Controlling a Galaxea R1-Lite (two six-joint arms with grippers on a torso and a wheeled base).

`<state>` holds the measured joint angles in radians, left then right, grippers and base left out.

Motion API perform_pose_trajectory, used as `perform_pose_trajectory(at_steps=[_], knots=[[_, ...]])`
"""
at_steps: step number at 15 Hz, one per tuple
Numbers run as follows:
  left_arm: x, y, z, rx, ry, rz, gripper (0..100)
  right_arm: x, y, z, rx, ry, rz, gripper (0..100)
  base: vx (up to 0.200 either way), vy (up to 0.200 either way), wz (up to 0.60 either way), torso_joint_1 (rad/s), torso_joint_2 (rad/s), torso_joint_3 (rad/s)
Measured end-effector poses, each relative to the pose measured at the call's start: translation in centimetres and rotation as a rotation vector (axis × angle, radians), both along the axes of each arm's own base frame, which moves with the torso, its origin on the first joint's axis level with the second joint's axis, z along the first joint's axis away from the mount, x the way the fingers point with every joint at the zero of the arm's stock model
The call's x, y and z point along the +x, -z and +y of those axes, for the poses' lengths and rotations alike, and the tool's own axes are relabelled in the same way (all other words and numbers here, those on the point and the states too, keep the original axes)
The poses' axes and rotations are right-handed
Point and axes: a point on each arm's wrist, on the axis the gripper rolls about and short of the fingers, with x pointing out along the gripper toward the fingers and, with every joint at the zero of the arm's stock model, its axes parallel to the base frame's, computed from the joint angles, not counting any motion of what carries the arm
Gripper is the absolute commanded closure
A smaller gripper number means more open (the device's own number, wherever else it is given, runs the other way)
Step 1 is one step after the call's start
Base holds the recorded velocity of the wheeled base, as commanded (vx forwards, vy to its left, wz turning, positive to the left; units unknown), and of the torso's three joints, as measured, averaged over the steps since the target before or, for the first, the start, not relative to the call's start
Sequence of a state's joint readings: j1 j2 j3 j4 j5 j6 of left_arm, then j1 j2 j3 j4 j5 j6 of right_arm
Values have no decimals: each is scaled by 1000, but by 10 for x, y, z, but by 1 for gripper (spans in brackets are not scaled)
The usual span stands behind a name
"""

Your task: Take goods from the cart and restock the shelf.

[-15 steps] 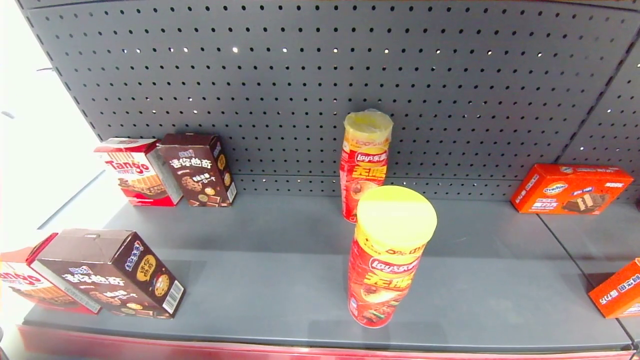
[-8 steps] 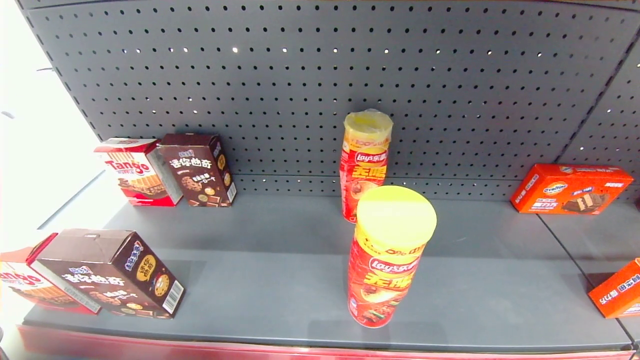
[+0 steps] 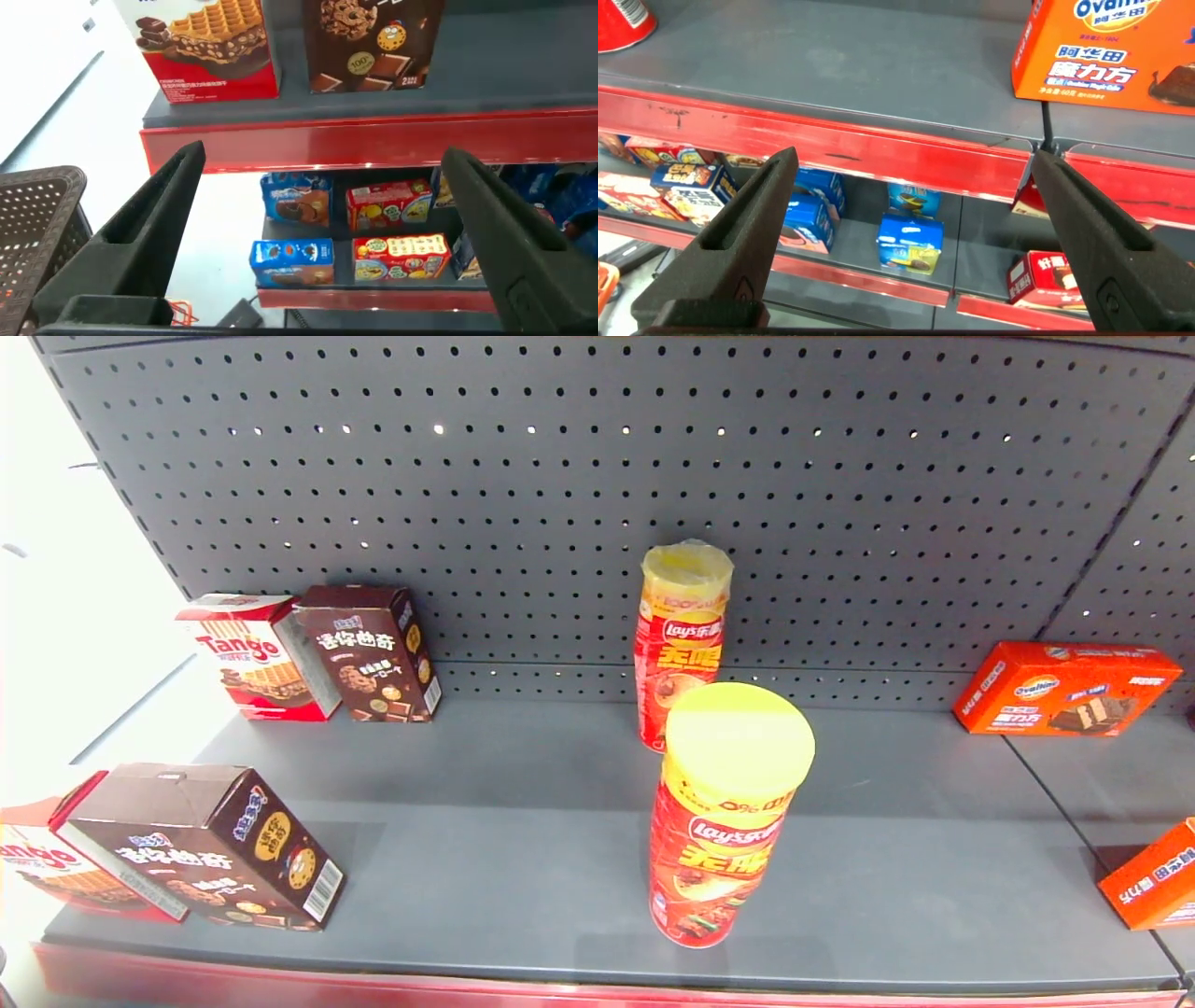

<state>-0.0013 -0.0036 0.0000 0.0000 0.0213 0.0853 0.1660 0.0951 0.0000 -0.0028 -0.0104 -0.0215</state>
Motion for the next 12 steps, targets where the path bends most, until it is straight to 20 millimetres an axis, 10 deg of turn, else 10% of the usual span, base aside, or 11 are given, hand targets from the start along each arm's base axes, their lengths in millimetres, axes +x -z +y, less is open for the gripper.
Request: perform_pose_trajectory(at_steps=[6,12], knots=[[0,0,0,-41,2,-1,0,0,-10,0,15,-6,-17,0,0,0,0,0,0,0],[0,0,0,-39,-4,0,0,38,-104,12,36,-214,63,0,0,0,0,0,0,0]])
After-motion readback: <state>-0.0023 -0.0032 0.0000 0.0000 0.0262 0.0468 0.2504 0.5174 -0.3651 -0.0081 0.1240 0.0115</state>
